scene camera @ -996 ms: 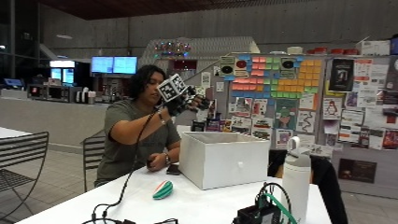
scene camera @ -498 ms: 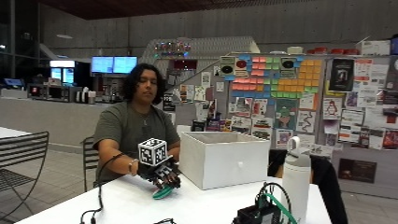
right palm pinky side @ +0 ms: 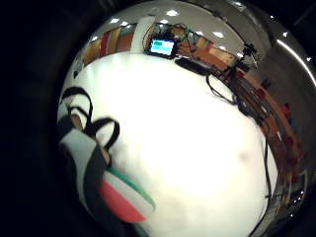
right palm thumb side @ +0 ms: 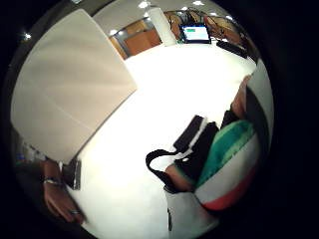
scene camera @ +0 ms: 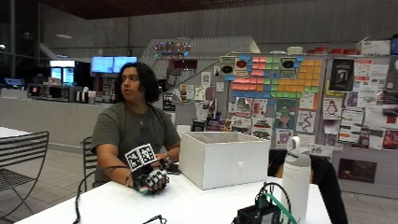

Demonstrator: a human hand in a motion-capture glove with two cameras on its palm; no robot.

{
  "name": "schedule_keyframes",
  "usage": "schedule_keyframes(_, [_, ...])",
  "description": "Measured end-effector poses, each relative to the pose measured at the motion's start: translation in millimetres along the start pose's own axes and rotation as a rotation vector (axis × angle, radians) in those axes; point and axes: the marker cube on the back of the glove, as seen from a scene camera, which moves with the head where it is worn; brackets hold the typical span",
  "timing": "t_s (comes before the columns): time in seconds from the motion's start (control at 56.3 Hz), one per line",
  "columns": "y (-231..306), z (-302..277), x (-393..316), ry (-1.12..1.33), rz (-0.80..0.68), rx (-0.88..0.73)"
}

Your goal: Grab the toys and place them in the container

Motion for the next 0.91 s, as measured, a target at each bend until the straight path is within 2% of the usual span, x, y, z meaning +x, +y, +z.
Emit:
schedule_keyframes(0.142, [3.6, -43.2, -18.2, -0.120, 0.009, 0.051])
schedule_keyframes(0.32, [-9.8, -160.7, -96.6, -0.324, -0.114, 0.252])
schedule_keyframes(0.373, [-22.1, -198.7, -119.6, -0.391, -0.222, 0.301])
schedule_keyframes(0.427, [-31.0, -242.5, -150.6, -0.448, -0.440, 0.384])
schedule_keyframes(0.533, [-62.4, -314.9, -204.8, -0.625, -0.597, 0.421])
schedule_keyframes(0.604, [-100.3, -344.1, -240.6, -0.586, -0.549, 0.458])
schedule_keyframes(0.676, [-142.3, -357.9, -260.7, -0.568, -0.415, 0.443])
schedule_keyframes(0.747, [-169.3, -366.4, -280.1, -0.603, -0.452, 0.435])
schedule_keyframes(0.907, [-239.3, -352.5, -287.3, -0.489, -0.302, 0.405])
